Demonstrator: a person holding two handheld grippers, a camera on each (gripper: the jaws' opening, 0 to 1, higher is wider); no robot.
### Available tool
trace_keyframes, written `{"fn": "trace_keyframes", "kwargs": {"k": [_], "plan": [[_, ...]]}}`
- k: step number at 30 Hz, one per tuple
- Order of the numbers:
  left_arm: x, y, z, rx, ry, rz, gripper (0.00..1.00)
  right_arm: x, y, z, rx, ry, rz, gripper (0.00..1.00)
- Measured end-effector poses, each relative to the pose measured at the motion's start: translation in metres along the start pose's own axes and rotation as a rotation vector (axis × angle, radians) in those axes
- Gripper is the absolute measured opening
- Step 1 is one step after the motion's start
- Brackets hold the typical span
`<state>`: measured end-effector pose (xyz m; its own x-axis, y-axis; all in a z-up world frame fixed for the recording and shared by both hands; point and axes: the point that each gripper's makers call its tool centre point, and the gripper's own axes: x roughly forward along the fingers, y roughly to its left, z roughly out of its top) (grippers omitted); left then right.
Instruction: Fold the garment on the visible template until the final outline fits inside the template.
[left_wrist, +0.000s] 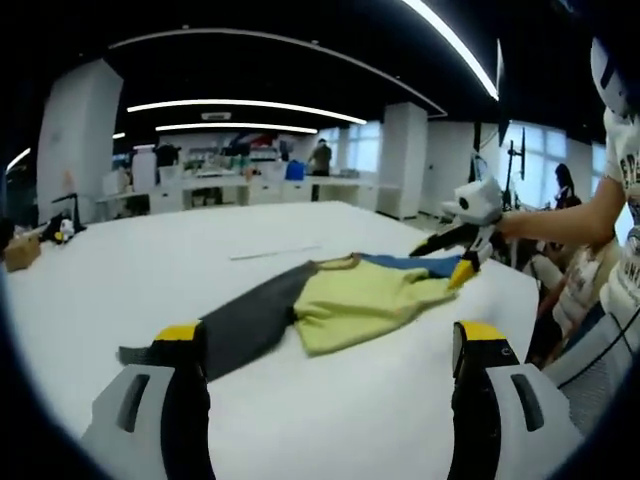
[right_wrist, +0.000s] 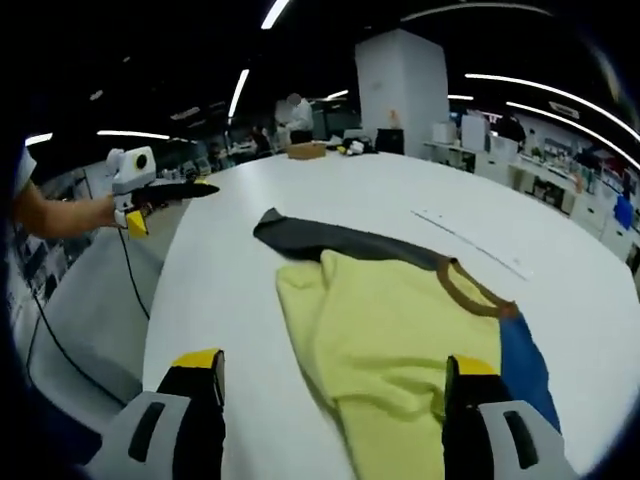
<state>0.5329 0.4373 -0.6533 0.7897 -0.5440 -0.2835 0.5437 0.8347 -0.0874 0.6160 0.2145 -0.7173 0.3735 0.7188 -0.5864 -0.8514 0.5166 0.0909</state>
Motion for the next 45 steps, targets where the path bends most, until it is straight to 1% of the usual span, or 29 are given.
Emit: {"fn": "trace_keyframes", "kwargs": {"k": [4, 6, 8, 11, 15, 16, 18, 20, 22, 24, 26, 27, 31, 35, 37, 40, 45], "plan": [[-0.001, -0.01, -0.008, 0.032, 0.04, -0.016, 0.99, 0.018, 0.013, 0.007, -0.02, -0.002, 0.027, 0.85], [-0.001, -0.014, -0.01, 0.035, 0.044, -0.025, 0.98, 0.025, 0.018, 0.009, -0.03, -0.004, 0.04, 0.82], [0.0, -0.017, -0.013, 0.036, 0.048, -0.033, 0.98, 0.033, 0.026, 0.01, -0.044, -0.001, 0.056, 0.77], [0.001, -0.023, -0.02, 0.055, 0.07, -0.05, 0.97, 0.047, 0.037, 0.011, -0.059, 0.001, 0.079, 0.7], [0.001, -0.029, -0.024, 0.057, 0.075, -0.061, 0.96, 0.061, 0.048, 0.012, -0.071, 0.0, 0.096, 0.61], [0.001, -0.029, -0.025, 0.057, 0.077, -0.061, 0.95, 0.064, 0.05, 0.012, -0.073, 0.005, 0.098, 0.59], [0.0, -0.031, -0.029, 0.072, 0.091, -0.061, 0.95, 0.07, 0.058, 0.009, -0.068, 0.028, 0.117, 0.51], [-0.002, -0.033, -0.032, 0.076, 0.1, -0.06, 0.94, 0.077, 0.062, 0.007, -0.075, 0.042, 0.114, 0.45], [-0.004, -0.036, -0.033, 0.076, 0.104, -0.061, 0.93, 0.083, 0.065, 0.005, -0.087, 0.053, 0.111, 0.41], [-0.005, -0.039, -0.034, 0.074, 0.105, -0.058, 0.93, 0.09, 0.067, 0.003, -0.097, 0.061, 0.096, 0.36], [-0.006, -0.042, -0.036, 0.068, 0.104, -0.058, 0.92, 0.096, 0.06, 0.0, -0.131, 0.067, 0.037, 0.29], [-0.005, -0.044, -0.038, 0.071, 0.111, -0.063, 0.92, 0.098, 0.061, -0.002, -0.137, 0.075, 0.03, 0.27], [-0.002, -0.053, -0.044, 0.078, 0.135, -0.085, 0.9, 0.106, 0.059, -0.004, -0.165, 0.079, -0.017, 0.24], [-0.001, -0.061, -0.049, 0.071, 0.15, -0.1, 0.9, 0.114, 0.059, -0.007, -0.196, 0.092, -0.045, 0.19], [-0.002, -0.064, -0.049, 0.073, 0.155, -0.104, 0.9, 0.116, 0.056, -0.01, -0.222, 0.106, -0.076, 0.15], [-0.003, -0.066, -0.047, 0.07, 0.15, -0.102, 0.9, 0.118, 0.055, -0.012, -0.223, 0.11, -0.096, 0.1], [-0.004, -0.068, -0.047, 0.072, 0.151, -0.093, 0.88, 0.121, 0.053, -0.012, -0.207, 0.103, -0.105, 0.03]]}}
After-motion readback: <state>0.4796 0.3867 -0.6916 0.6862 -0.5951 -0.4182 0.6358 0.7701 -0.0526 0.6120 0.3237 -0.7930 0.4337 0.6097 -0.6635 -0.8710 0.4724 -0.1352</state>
